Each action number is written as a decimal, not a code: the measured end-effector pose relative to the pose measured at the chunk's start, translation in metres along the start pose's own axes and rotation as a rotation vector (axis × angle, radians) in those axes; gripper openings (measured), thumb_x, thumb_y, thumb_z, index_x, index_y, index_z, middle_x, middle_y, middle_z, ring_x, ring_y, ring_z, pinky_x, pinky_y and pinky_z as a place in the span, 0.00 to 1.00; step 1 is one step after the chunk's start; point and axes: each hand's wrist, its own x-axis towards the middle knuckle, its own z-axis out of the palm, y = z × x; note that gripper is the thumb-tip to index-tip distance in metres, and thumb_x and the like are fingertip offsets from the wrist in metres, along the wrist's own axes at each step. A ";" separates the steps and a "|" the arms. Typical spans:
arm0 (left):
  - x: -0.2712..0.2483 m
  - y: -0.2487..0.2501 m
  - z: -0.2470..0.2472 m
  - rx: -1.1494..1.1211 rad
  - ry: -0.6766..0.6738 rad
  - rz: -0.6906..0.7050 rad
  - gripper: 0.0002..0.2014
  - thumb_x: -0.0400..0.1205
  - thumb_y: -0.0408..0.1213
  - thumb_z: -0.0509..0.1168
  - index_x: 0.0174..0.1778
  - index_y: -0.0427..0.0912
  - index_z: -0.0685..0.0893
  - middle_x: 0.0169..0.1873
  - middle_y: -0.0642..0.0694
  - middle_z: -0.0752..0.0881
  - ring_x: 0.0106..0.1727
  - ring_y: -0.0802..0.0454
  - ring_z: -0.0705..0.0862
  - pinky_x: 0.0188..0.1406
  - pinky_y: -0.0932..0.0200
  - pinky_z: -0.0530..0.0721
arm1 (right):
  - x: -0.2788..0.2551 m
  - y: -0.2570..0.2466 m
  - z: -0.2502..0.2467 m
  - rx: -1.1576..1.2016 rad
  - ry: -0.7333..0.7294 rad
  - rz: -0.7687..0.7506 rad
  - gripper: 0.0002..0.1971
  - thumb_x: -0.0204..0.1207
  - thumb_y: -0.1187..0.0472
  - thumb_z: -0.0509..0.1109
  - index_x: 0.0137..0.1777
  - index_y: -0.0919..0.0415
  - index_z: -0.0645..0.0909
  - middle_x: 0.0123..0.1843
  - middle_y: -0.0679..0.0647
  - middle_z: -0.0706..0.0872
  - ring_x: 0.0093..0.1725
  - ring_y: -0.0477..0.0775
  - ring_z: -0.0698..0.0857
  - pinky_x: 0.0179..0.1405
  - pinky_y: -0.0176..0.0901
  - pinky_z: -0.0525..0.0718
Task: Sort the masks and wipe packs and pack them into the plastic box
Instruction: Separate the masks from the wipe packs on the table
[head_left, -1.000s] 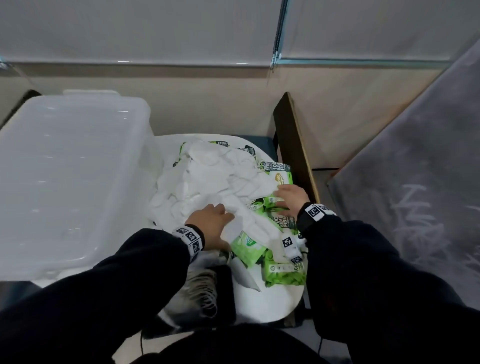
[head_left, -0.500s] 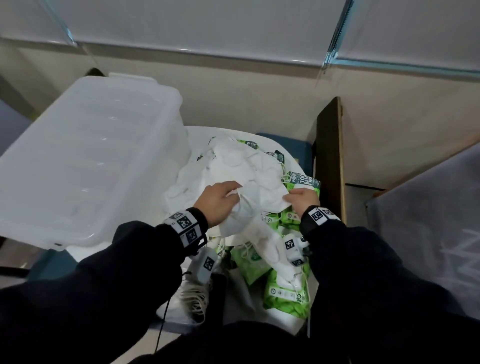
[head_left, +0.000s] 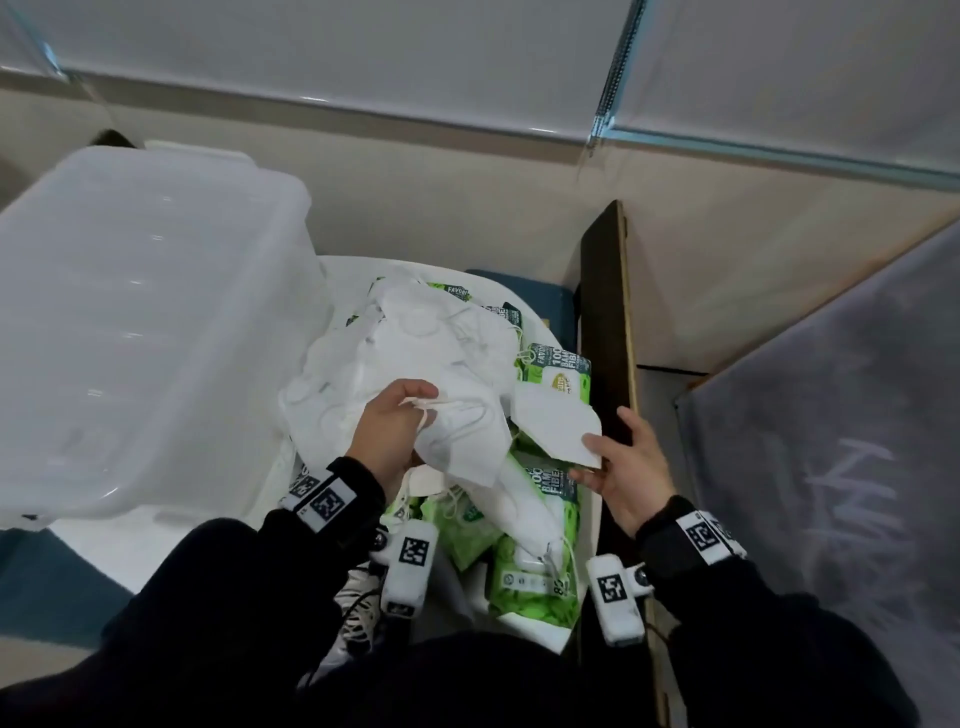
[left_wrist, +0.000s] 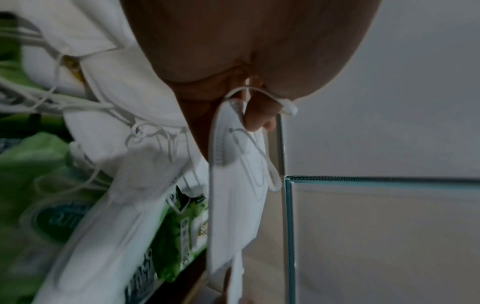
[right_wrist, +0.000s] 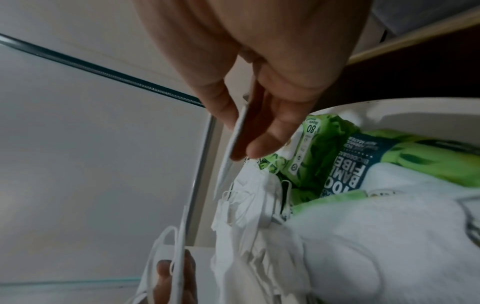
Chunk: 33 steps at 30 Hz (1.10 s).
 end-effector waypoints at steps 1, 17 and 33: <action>-0.005 0.000 -0.003 -0.044 -0.008 -0.017 0.14 0.84 0.22 0.59 0.48 0.44 0.86 0.45 0.38 0.84 0.32 0.46 0.80 0.29 0.57 0.78 | -0.009 0.002 0.000 0.003 -0.014 -0.001 0.38 0.81 0.77 0.69 0.85 0.48 0.63 0.64 0.62 0.87 0.46 0.62 0.92 0.33 0.52 0.93; -0.053 0.022 -0.101 -0.301 -0.162 -0.063 0.26 0.90 0.52 0.56 0.59 0.34 0.92 0.54 0.38 0.92 0.46 0.43 0.89 0.46 0.50 0.87 | -0.098 0.055 0.082 -0.073 0.012 -0.083 0.10 0.82 0.69 0.69 0.50 0.54 0.88 0.58 0.52 0.91 0.55 0.54 0.86 0.53 0.51 0.79; -0.089 0.014 -0.177 0.174 -0.178 0.238 0.12 0.83 0.29 0.67 0.48 0.47 0.96 0.49 0.51 0.94 0.49 0.58 0.89 0.53 0.61 0.83 | -0.159 0.121 0.130 0.067 0.040 -0.229 0.26 0.78 0.79 0.70 0.68 0.51 0.84 0.50 0.57 0.88 0.40 0.52 0.87 0.39 0.48 0.84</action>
